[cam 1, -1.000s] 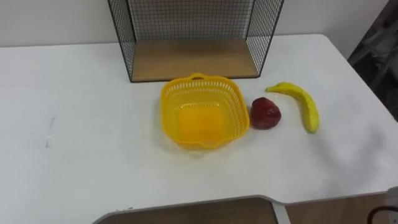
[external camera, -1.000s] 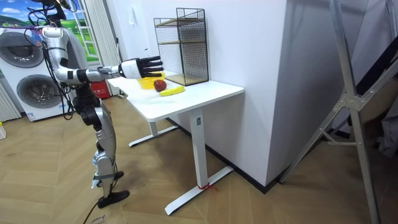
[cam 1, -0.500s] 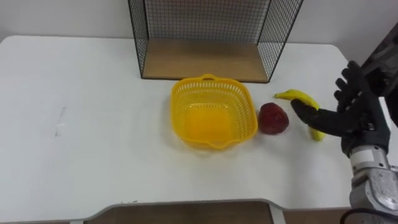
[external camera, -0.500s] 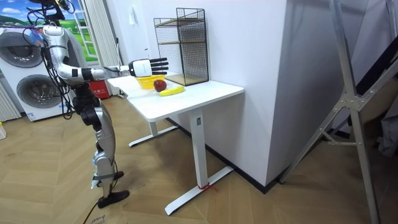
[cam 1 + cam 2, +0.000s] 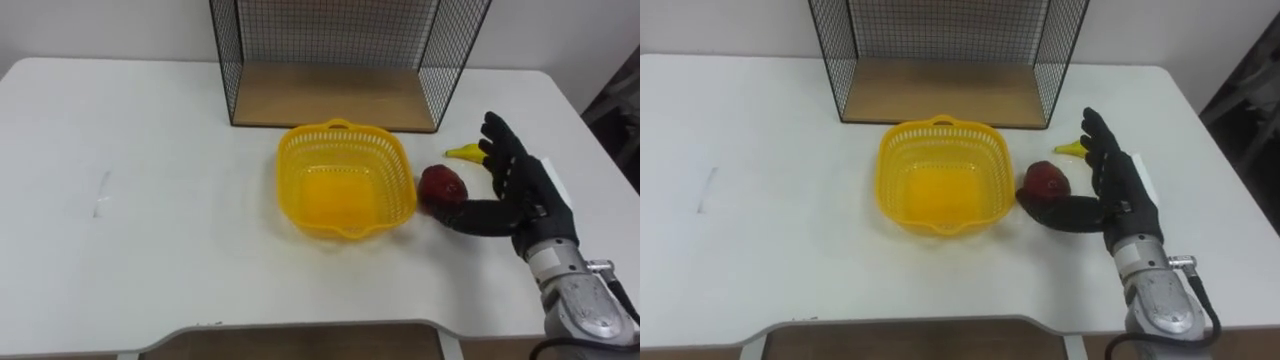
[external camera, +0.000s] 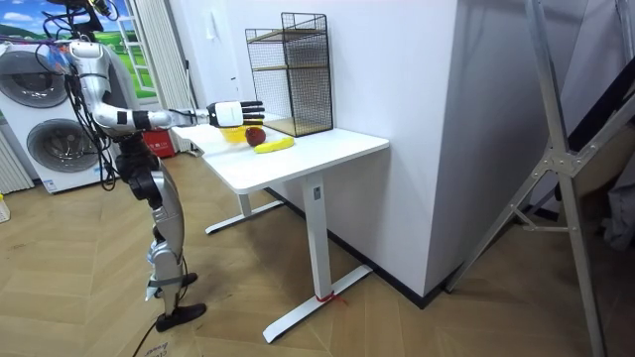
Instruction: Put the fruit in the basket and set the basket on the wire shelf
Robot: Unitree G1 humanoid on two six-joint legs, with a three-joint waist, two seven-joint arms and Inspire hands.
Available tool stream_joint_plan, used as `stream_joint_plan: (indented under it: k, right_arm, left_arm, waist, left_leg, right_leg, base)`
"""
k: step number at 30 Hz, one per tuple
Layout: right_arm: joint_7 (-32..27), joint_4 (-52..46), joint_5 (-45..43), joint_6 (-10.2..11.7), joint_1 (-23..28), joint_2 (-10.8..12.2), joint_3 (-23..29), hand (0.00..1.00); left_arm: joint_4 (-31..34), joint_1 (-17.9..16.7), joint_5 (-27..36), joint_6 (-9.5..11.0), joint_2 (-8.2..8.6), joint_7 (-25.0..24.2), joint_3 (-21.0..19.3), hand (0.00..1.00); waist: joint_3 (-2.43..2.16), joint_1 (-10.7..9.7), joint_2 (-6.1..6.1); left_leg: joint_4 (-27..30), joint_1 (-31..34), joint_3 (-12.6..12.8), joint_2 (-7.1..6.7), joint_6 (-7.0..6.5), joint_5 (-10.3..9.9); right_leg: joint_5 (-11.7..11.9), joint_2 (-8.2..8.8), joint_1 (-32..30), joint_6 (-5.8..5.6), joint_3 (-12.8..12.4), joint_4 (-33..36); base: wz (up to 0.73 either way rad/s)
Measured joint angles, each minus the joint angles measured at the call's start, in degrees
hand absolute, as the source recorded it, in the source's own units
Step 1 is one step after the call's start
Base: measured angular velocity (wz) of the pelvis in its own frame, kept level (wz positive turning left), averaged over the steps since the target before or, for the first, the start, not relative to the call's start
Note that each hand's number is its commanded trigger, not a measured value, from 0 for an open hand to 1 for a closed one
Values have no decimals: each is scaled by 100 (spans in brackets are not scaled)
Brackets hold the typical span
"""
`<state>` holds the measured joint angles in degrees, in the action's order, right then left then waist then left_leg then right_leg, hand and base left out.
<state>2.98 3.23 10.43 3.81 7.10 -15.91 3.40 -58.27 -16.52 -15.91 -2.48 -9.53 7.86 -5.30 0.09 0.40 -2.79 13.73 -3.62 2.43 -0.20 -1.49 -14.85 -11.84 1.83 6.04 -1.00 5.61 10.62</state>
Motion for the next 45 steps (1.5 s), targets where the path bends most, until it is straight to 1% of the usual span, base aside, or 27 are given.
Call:
stream_joint_plan:
  k: [7,11,13,16,19,27,33,36,39,42,45]
  right_arm:
    - [179,68,-12,-17,-9,0,1,0]
    - [216,243,-8,-17,-16,-1,3,0]
    - [221,312,-8,-18,-17,-2,15,0]
    - [245,354,-8,-17,-18,-2,22,0]
    - [346,509,-9,-17,-97,-3,25,0]
    - [329,769,-58,-14,-207,-36,75,0]
    - [307,965,-237,-14,-310,-44,77,0]
    - [307,965,-478,-14,-409,-63,79,0]
    - [288,989,-680,-14,-489,-170,69,0]
    - [273,1183,-881,-12,-649,-177,65,0]
    - [267,1230,-1000,-12,-671,-178,41,0]
  left_arm:
    - [-10,29,0,1,-4,-19,0,0]
    - [-128,76,-1,9,-10,-18,0,0]
    - [-158,52,-3,7,-14,-17,-1,0]
    - [-159,42,-4,6,-14,-17,-1,0]
    - [-159,44,-3,6,-15,-17,-2,0]
    - [-158,51,-10,10,-16,-79,-10,0]
    - [-141,77,-104,32,-16,-136,-10,0]
    - [-131,84,-110,40,-16,-216,-11,0]
    - [-113,109,-111,42,-17,-231,-10,0]
    - [-81,110,-121,55,-45,-231,-11,0]
    - [-56,115,-121,65,-70,-230,-9,0]
  waist:
    - [2,-4,0]
    - [2,-2,-12]
    - [13,-2,-25]
    - [17,-3,-35]
    - [20,-3,-43]
    - [30,13,-44]
    - [37,-3,-36]
    - [36,-4,-37]
    - [37,38,-44]
    - [39,60,-56]
    - [42,110,-63]
  left_leg:
    - [1,0,-1,0,0,0]
    - [-1,-6,-11,-1,-1,2]
    - [0,-4,-12,-1,1,5]
    - [0,-4,-13,0,3,7]
    - [1,-11,-32,0,3,8]
    - [6,-17,-36,-4,3,8]
    - [5,-1,-56,-7,3,8]
    - [10,-2,-73,-10,3,8]
    - [40,-11,-88,-11,3,8]
    - [71,-3,-120,-11,4,8]
    - [91,7,-146,-11,4,8]
  right_leg:
    - [0,0,2,0,3,0]
    - [0,4,7,0,21,0]
    - [0,7,11,0,74,0]
    - [0,8,16,0,96,0]
    - [0,8,30,0,97,-1]
    - [0,7,53,0,103,-3]
    - [0,7,61,0,104,-5]
    - [0,9,64,0,124,-5]
    - [0,11,80,0,150,-8]
    - [1,11,94,0,192,-9]
    - [2,11,98,2,238,-7]
  base:
    - [0]
    - [0]
    - [0]
    - [0]
    - [0]
    - [0]
    - [0]
    - [2]
    - [3]
    - [5]
    - [3]
